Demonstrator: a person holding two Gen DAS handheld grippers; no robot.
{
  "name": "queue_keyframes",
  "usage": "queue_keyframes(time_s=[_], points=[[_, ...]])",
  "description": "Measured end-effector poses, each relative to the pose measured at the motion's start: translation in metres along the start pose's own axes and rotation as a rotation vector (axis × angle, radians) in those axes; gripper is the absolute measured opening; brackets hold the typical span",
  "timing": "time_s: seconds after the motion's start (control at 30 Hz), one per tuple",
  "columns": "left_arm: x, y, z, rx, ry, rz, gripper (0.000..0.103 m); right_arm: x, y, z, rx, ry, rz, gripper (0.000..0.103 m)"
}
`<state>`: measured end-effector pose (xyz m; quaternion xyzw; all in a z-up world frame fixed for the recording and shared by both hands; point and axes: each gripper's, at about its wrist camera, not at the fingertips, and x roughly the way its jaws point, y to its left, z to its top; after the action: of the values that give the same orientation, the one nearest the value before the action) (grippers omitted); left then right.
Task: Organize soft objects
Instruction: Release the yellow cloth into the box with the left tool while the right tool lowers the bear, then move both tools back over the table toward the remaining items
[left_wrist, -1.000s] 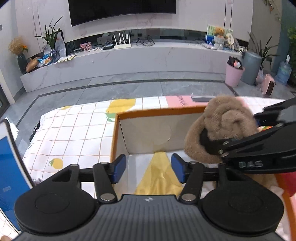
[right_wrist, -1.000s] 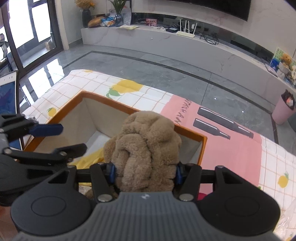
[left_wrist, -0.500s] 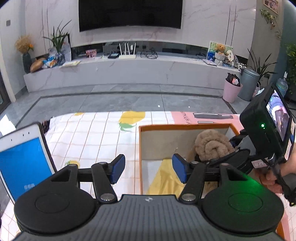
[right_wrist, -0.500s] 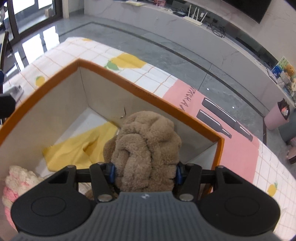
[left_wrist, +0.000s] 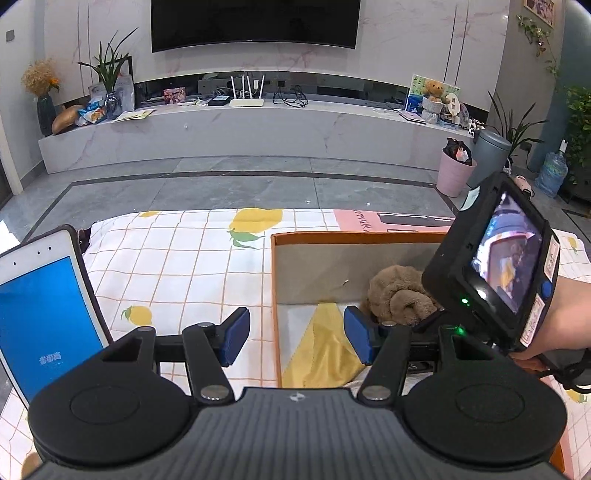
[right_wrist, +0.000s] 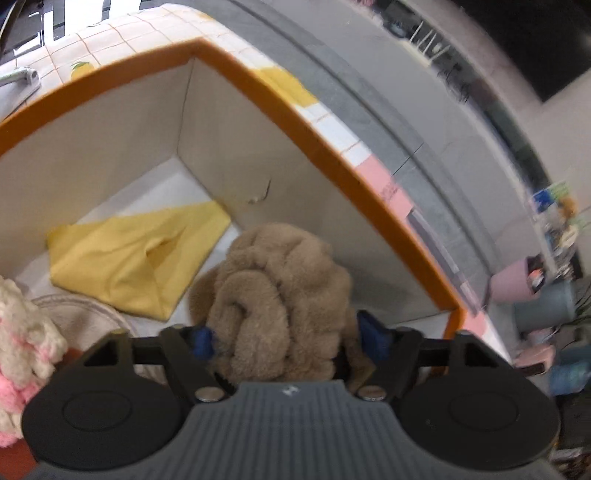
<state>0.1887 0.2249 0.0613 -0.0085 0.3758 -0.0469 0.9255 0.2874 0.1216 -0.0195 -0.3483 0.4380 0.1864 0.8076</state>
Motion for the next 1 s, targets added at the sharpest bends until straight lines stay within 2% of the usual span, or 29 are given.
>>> queue_keyframes(time_s=[0.1, 0.17, 0.27, 0.4, 0.57, 0.63, 0.73, 0.83, 1.0], points=[[-0.002, 0.000, -0.001, 0.003, 0.001, -0.008, 0.069, -0.009, -0.002, -0.002, 0.023, -0.040, 0.033, 0.088], [-0.005, -0.001, -0.002, 0.007, -0.001, -0.008, 0.069, -0.017, -0.005, -0.002, 0.034, -0.069, 0.022, 0.091], [-0.011, -0.003, -0.002, 0.007, -0.004, -0.002, 0.069, -0.034, -0.008, 0.000, 0.041, -0.110, 0.036, 0.092], [-0.028, -0.007, 0.004, 0.012, -0.018, 0.008, 0.069, -0.065, -0.014, 0.001, 0.047, -0.180, 0.044, 0.097], [-0.058, -0.018, 0.016, 0.017, -0.051, 0.024, 0.069, -0.116, -0.024, -0.002, 0.059, -0.232, 0.012, 0.097], [-0.073, -0.026, 0.020, 0.024, -0.067, 0.023, 0.069, -0.136, -0.032, -0.007, 0.094, -0.234, -0.035, 0.097], [-0.095, -0.040, 0.023, 0.041, -0.107, 0.029, 0.069, -0.174, -0.046, -0.026, 0.187, -0.254, -0.067, 0.097], [-0.112, -0.058, 0.019, 0.051, -0.130, 0.020, 0.069, -0.208, -0.069, -0.056, 0.302, -0.279, -0.064, 0.097], [-0.133, -0.093, 0.001, 0.053, -0.174, -0.033, 0.069, -0.264, -0.096, -0.126, 0.421, -0.308, -0.117, 0.098]])
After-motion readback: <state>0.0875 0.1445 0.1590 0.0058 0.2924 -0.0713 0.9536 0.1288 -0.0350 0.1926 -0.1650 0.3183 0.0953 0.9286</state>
